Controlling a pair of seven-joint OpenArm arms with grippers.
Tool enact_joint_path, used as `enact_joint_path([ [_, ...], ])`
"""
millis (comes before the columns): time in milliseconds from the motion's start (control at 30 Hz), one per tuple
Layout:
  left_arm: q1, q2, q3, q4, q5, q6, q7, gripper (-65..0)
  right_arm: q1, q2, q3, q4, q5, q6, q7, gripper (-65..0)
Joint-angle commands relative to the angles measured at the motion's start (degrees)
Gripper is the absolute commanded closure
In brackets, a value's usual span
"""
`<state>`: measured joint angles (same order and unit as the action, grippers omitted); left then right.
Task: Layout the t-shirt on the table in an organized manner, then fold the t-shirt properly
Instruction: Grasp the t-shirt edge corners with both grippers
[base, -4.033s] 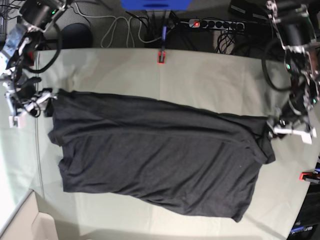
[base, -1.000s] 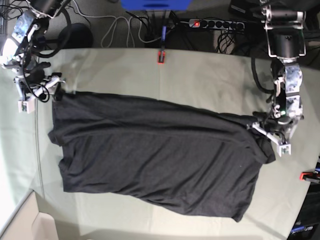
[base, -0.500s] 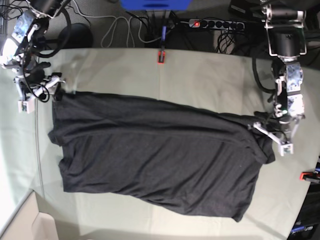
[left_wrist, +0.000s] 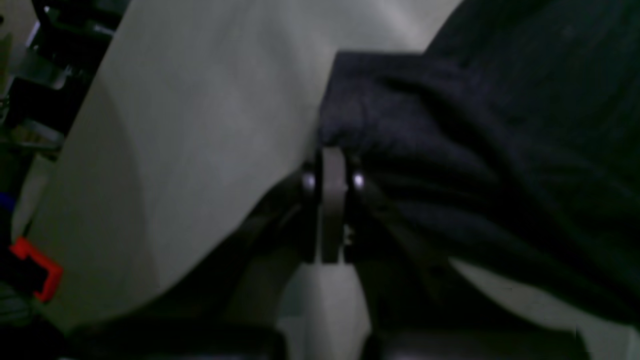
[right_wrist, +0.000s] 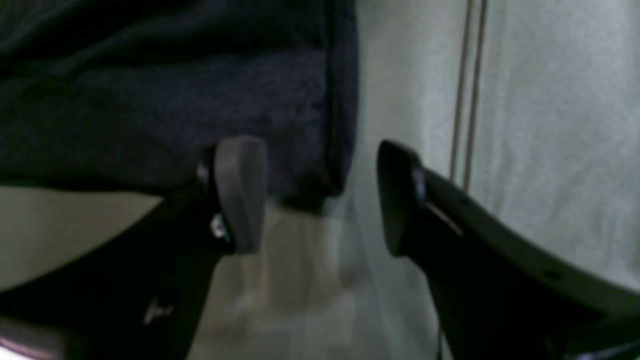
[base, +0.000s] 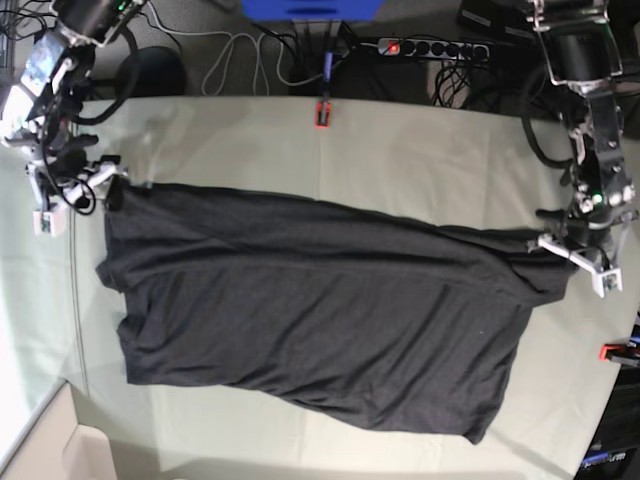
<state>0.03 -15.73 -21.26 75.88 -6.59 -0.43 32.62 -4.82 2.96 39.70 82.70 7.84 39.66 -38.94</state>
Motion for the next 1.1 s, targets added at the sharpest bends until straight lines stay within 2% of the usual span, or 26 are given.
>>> enact_joint_path([
  [0,-0.3,-1.0,-0.3,1.2,0.0,0.1,-1.4,-0.2,0.9,1.7,0.2,-0.3,0.6,0.3,1.3,-36.1],
  [233,0.6,-0.6,-4.3,0.7,0.0,0.1,-1.4,-0.2,4.6,5.5,0.2,-8.3,0.6,0.3,1.3,-36.0],
  [633,0.6,-0.6,-4.0,0.6,0.0,0.1,-1.4,-0.2,2.8,5.1,0.2,-8.6,0.7,0.3,1.3,-36.1],
  [967,0.6,-0.6,-4.0,0.6,0.0,0.1,-1.4,-0.2,2.8,2.8,0.0,-9.1,0.7,0.3,1.2,-36.1],
  [1067,0.6,-0.6,-4.2,0.6,0.0,0.1,-1.4,-0.2,2.8,2.7,-2.6,-9.2,0.7,0.3,1.2,-36.1],
])
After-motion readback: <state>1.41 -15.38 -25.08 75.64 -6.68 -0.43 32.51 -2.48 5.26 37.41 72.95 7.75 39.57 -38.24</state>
